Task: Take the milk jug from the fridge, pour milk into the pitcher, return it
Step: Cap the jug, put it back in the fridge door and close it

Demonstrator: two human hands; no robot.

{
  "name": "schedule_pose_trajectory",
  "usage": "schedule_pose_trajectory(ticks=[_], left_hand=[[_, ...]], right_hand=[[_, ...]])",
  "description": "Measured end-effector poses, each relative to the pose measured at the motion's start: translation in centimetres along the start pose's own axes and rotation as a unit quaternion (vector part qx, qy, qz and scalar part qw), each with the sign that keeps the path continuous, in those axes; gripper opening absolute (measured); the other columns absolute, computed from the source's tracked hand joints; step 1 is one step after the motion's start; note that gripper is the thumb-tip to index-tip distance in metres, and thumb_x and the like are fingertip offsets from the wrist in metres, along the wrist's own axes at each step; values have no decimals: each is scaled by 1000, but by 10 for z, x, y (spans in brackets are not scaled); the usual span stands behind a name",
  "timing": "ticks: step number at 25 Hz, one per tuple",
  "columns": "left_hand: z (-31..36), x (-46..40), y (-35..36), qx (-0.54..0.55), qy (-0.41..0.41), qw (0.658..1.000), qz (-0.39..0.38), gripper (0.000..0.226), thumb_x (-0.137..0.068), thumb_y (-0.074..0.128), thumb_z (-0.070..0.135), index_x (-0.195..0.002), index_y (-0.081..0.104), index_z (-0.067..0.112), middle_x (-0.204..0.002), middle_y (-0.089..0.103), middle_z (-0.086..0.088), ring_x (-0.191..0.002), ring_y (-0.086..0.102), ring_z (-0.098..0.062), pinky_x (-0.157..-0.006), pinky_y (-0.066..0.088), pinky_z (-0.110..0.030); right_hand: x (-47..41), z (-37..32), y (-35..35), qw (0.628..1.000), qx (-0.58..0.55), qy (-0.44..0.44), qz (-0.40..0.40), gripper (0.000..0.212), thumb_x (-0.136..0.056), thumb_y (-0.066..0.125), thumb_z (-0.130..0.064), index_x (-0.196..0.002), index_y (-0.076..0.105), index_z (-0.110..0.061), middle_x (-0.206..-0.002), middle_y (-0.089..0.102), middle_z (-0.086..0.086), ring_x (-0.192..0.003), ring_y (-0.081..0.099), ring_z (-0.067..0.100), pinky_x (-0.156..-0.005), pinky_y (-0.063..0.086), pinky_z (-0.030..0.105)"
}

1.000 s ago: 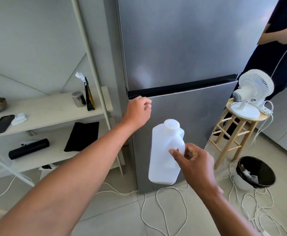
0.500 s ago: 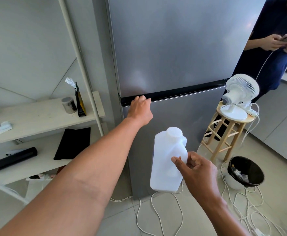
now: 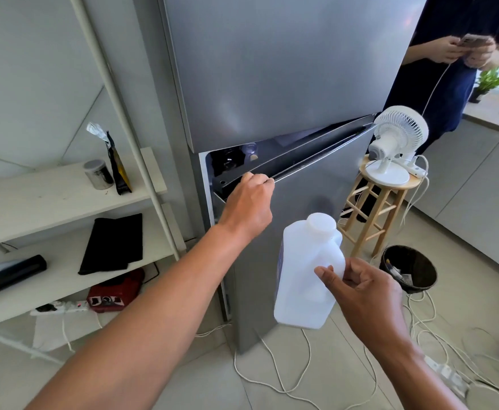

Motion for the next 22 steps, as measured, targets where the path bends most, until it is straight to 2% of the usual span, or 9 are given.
schedule_pose_trajectory(ticks=[1,2,3,5,7,10,14,18,22], left_hand=[[7,13,-8,1,39,998,39,32,-72,47,-15,-94,65,0,-107,70,-9,-104,56,-34,-85,49,-37],[10,27,-17,3,68,994,88,32,-72,50,-14,-95,69,0,-107,72,-8,-103,59,-33,-85,50,-39],[8,40,-23,2,78,988,136,33,-76,53,-11,-100,72,-1,-109,73,-9,-103,60,-33,-88,50,-39],[8,62,-25,12,59,983,175,31,-83,58,-6,-109,74,-1,-118,71,-14,-107,60,-34,-96,49,-38],[19,77,-25,42,53,981,182,29,-87,60,-5,-111,74,-2,-124,70,-16,-109,59,-36,-101,49,-37],[52,88,-18,93,96,974,184,27,-91,59,-4,-114,74,-4,-123,72,-15,-107,61,-33,-104,47,-27],[94,98,-11,147,158,961,172,34,-88,62,-8,-121,71,-5,-126,71,-17,-107,63,-35,-108,46,-30],[149,98,5,191,215,946,148,37,-89,61,-7,-125,70,-3,-127,71,-15,-109,65,-35,-104,51,-37],[207,85,24,205,263,931,146,37,-91,60,-3,-127,70,0,-129,71,-12,-109,65,-34,-101,53,-43]], right_hand=[[6,2,-7,1000,1,6,5,31,-83,83,-37,-78,71,-9,-78,75,13,-80,69,36,-64,54,35],[11,5,-13,1000,1,11,11,29,-83,84,-36,-80,72,-9,-79,75,13,-82,70,36,-66,57,38],[16,8,-20,1000,2,16,17,26,-83,84,-34,-80,73,-10,-78,76,11,-82,71,35,-67,57,37],[26,14,-33,999,3,33,29,19,-83,85,-31,-81,75,-15,-76,77,3,-79,73,29,-65,57,32],[37,19,-44,998,2,47,36,14,-83,84,-30,-85,77,-19,-79,79,-3,-78,75,23,-64,58,33],[56,34,-65,994,3,80,74,14,-84,84,-30,-85,77,-19,-78,80,-5,-76,75,20,-65,58,34],[78,52,-93,986,8,107,129,16,-84,85,-28,-79,75,-17,-74,78,-5,-65,70,7,-61,55,22],[105,76,-130,973,21,138,184,16,-83,85,-34,-86,78,-20,-82,80,-4,-82,77,20,-78,63,46],[127,96,-178,957,44,156,242,15,-80,85,-38,-83,78,-26,-79,79,-11,-81,77,14,-79,63,46]])
Point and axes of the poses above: each hand's wrist, its own x-axis away from the middle knuckle, its own y-axis out of the palm, z = x × y, the point moved 5 cm from there along -x, towards the middle knuckle
